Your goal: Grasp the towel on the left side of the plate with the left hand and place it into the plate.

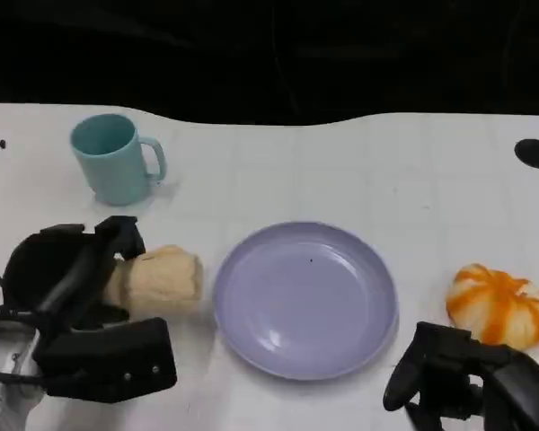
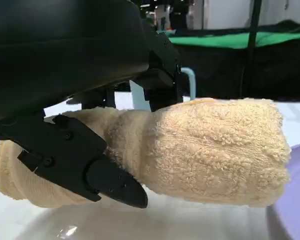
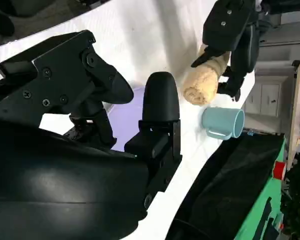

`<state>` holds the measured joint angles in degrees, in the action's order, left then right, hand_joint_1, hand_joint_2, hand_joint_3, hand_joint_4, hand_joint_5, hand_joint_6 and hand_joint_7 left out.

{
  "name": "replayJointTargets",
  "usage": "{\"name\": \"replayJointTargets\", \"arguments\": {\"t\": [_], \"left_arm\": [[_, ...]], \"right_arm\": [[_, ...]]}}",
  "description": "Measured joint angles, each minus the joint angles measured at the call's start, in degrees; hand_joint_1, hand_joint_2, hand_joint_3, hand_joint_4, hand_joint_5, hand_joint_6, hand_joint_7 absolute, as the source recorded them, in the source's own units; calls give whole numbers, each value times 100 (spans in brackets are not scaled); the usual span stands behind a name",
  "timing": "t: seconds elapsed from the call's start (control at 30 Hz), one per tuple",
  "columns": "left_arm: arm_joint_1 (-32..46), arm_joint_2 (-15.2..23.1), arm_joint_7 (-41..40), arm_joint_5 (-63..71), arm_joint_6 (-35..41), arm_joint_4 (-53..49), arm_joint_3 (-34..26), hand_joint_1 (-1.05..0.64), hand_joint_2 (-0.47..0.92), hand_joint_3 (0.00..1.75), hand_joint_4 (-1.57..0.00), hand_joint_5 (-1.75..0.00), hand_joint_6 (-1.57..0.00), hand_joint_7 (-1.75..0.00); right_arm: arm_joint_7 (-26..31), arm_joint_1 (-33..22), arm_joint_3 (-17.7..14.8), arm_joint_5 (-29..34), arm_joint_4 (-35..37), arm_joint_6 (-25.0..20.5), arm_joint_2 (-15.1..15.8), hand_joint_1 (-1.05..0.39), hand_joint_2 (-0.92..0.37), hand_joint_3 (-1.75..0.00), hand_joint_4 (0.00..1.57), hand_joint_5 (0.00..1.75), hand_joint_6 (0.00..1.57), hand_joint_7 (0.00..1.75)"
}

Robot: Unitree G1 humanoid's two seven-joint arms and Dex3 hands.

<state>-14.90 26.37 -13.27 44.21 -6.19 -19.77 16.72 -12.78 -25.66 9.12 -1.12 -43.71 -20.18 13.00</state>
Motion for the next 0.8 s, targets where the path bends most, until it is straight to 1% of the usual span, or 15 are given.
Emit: {"name": "replayJointTargets", "arguments": {"t": [0.07, 0.1, 0.13, 0.17, 0.2, 0.3, 0.33, 0.37, 0.5, 0.67, 0.8], "left_arm": [[72, 0, 53, -20, 25, 326, -49, -18, 82, 32, -84, -175, -59, -175], [90, -1, 105, -29, 42, 491, -84, -18, 74, 53, -85, -175, -61, -175], [97, -4, 141, -39, 57, 639, -109, -17, 68, 65, -85, -175, -61, -175], [99, -12, 172, -55, 61, 798, -124, -17, 61, 83, -87, -175, -62, -175], [99, -34, 230, -71, 90, 935, -129, -17, 58, 90, -87, -175, -62, -175], [85, -231, 534, -130, 275, 1431, -105, -18, 52, 100, -89, -175, -63, -175], [51, -324, 623, -125, 346, 1551, -79, -18, 47, 105, -91, -175, -64, -175], [2, -411, 699, -118, 418, 1648, -40, -18, 44, 108, -92, -175, -66, -175], [-231, -790, 1022, -97, 713, 1893, 134, -20, 43, 116, -92, -175, -67, -175], [-403, -1117, 1455, -28, 1098, 1936, 351, -20, 41, 115, -91, -175, -68, -174], [-544, -1349, 1646, 1, 1319, 1916, 502, -18, 44, 111, -91, -175, -70, -171]], "right_arm": [[30, -50, 2, 0, -28, -20, -24, -3, -57, -112, 74, 175, 63, 148], [38, -68, 2, -2, -49, -30, -39, -3, -58, -113, 74, 175, 63, 148], [39, -85, 1, -5, -71, -35, -44, -3, -58, -113, 74, 175, 63, 148], [39, -100, 0, -10, -86, -40, -43, -3, -58, -113, 73, 175, 62, 148], [36, -110, -4, -21, -98, -55, -43, -3, -58, -113, 73, 175, 62, 148], [7, -129, -33, -102, -125, -98, -40, -2, -58, -113, 74, 175, 62, 148], [-10, -135, -41, -118, -126, -97, -35, -2, -58, -113, 74, 175, 62, 148], [-27, -139, -48, -125, -126, -95, -29, -2, -58, -113, 75, 175, 62, 148], [-57, -144, -74, -131, -126, -91, 1, -1, -58, -113, 74, 175, 61, 149], [-65, -147, -103, -171, -126, -91, 8, -2, -58, -113, 73, 175, 61, 149], [-83, -147, -118, -186, -126, -85, 16, -3, -58, -113, 73, 175, 61, 149]]}}
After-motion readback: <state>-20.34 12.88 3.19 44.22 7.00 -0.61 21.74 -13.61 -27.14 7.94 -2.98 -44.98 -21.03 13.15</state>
